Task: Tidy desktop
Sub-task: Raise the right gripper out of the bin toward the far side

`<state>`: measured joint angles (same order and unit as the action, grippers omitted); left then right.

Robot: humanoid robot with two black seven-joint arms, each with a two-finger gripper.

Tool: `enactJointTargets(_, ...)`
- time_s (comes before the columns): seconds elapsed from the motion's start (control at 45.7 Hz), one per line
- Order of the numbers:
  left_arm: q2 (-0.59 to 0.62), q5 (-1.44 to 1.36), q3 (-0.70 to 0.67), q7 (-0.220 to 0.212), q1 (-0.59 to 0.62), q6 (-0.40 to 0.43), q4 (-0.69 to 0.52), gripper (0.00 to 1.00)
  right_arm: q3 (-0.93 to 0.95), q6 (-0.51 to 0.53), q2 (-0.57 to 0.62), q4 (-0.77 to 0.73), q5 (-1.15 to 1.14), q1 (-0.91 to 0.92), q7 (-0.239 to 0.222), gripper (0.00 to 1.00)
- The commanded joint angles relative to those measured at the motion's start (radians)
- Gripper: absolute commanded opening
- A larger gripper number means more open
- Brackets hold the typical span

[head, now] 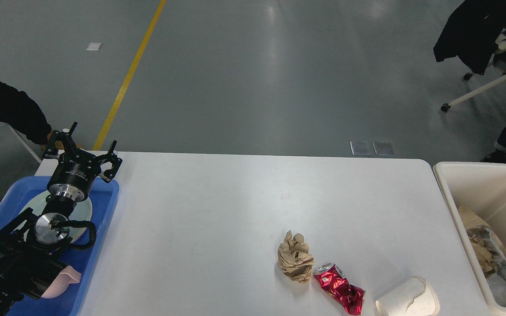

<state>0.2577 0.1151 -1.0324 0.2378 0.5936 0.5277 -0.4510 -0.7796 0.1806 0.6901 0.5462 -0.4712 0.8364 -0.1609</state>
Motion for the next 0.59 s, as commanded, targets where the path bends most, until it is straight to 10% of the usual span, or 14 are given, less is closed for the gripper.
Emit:
enactJointTargets(0.0, 0.0, 0.0, 0.0, 0.0, 0.0, 0.0, 0.0, 0.96, -0.016, 0.068, 0.097, 0.098, -0.003, 0.094, 0.0, 1.0)
enactJointTargets(0.35, 0.0, 0.0, 0.0, 0.0, 0.0, 0.0, 0.0, 0.96, -0.213, 0.779, 0.151, 0.201, -0.01, 0.838, 0.0, 1.0)
enactJointTargets(0.569, 0.0, 0.0, 0.0, 0.0, 0.0, 0.0, 0.0, 0.96, -0.207, 0.779, -0.089, 0.251, 0.0, 1.13, 0.0, 1.0)
